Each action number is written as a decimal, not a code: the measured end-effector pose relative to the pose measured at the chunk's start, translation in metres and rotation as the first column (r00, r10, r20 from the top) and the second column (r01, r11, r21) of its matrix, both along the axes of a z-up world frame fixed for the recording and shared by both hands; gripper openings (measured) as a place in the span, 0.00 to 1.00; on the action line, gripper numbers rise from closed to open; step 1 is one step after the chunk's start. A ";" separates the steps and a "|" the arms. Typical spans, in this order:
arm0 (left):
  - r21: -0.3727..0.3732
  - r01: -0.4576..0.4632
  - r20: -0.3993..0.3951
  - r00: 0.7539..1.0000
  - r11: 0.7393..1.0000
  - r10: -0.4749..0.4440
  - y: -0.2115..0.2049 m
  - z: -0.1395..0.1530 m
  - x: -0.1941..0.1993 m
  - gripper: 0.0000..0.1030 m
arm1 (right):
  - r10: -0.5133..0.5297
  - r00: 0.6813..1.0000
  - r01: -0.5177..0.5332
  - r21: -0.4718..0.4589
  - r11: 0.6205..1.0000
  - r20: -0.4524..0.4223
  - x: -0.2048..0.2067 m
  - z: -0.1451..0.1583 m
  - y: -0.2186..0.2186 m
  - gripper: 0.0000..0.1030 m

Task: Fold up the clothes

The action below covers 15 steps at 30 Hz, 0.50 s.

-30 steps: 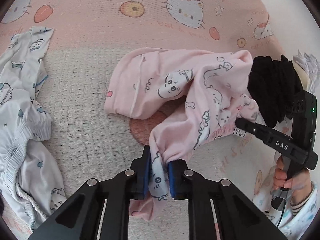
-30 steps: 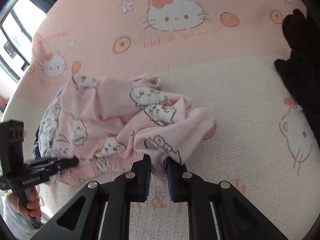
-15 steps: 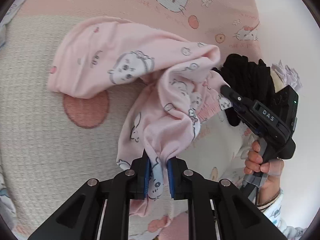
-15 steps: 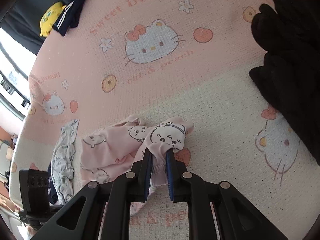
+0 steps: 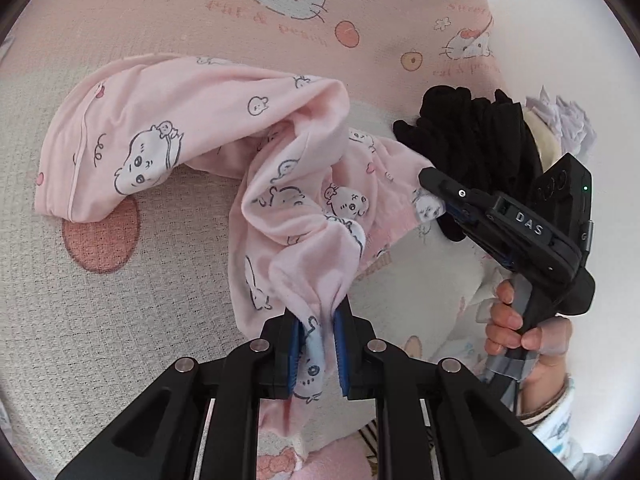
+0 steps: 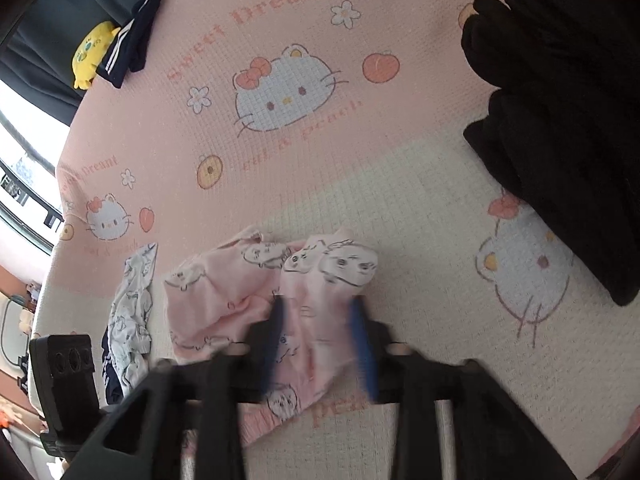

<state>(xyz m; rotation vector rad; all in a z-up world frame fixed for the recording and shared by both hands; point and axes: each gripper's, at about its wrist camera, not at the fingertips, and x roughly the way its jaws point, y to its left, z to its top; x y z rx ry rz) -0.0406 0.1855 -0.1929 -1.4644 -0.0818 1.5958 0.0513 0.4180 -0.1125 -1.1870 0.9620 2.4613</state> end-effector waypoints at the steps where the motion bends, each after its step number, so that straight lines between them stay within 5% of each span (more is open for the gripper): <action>1: -0.011 -0.016 -0.021 1.000 1.000 0.016 0.001 0.001 0.001 0.13 | 0.002 1.000 -0.002 -0.005 1.000 -0.005 0.003 0.001 -0.001 0.58; 6: -0.068 -0.110 -0.046 0.993 0.992 0.107 0.013 0.003 -0.002 0.25 | 0.015 1.000 -0.016 -0.022 1.000 -0.016 0.018 0.008 -0.005 0.62; 8: -0.064 -0.137 -0.030 0.990 0.988 0.135 0.012 0.003 -0.004 0.58 | 0.020 1.000 -0.020 -0.020 1.000 -0.009 0.021 0.009 -0.007 0.62; 10: -0.064 -0.165 -0.038 0.986 0.984 0.163 0.011 0.006 -0.004 0.77 | 0.020 1.000 -0.020 -0.022 1.000 -0.001 0.023 0.008 -0.008 0.62; 15: -0.090 -0.166 -0.112 0.981 0.982 0.156 0.008 0.012 -0.001 0.77 | 0.026 0.999 -0.023 -0.089 0.996 0.024 0.027 -0.001 -0.012 0.62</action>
